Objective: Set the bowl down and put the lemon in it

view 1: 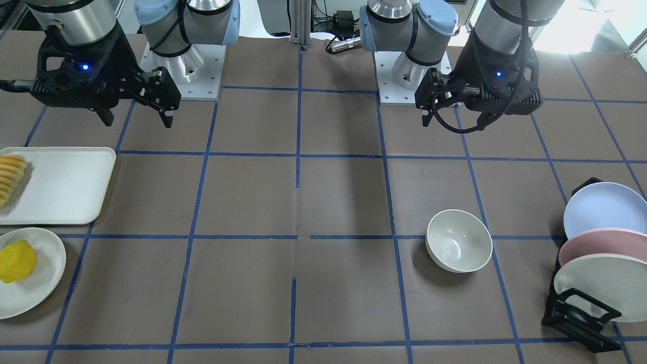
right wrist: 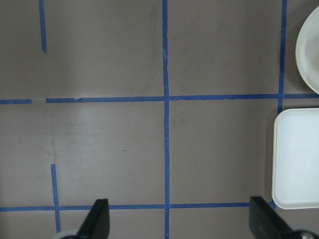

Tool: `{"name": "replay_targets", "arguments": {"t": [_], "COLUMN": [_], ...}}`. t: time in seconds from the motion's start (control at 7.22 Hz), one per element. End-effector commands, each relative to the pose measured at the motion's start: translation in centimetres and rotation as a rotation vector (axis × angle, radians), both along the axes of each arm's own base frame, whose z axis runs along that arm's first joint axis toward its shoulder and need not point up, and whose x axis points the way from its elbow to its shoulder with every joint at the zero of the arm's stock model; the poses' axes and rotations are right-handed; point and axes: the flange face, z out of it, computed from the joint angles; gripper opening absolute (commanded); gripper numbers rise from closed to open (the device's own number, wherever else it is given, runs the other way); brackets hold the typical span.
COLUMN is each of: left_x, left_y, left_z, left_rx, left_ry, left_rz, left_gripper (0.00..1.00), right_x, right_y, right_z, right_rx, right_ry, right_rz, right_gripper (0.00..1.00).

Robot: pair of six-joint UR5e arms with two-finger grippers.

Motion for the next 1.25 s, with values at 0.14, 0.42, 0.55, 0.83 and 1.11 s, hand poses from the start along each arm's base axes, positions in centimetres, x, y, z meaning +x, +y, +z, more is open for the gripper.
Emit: {"name": "replay_targets", "arguments": {"t": [0.14, 0.42, 0.55, 0.83, 1.11], "left_x": [0.0, -0.1, 0.0, 2.7, 12.0], "left_y": [-0.1, -0.1, -0.1, -2.9, -8.1], "left_z": [-0.1, -0.2, -0.2, -2.6, -9.9], "left_rx": [0.003, 0.004, 0.002, -0.002, 0.07], "left_ry": [-0.001, 0.0, 0.012, 0.018, 0.034], "left_rz": [0.0, -0.002, -0.001, -0.027, -0.023], "left_gripper": [1.0, 1.0, 1.0, 1.0, 1.0], "right_x": [-0.8, -2.2, -4.8, -15.6, -24.7], "right_y": [-0.4, -2.9, -5.5, -9.7, -13.9], "right_z": [0.0, 0.4, -0.5, -5.6, -13.6], "right_rx": [0.002, -0.001, 0.014, 0.088, 0.089], "right_ry": [0.016, 0.052, 0.068, 0.063, 0.057], "right_rz": [-0.006, 0.019, 0.026, -0.021, 0.111], "right_gripper": [1.0, 1.0, 1.0, 1.0, 1.0]}}
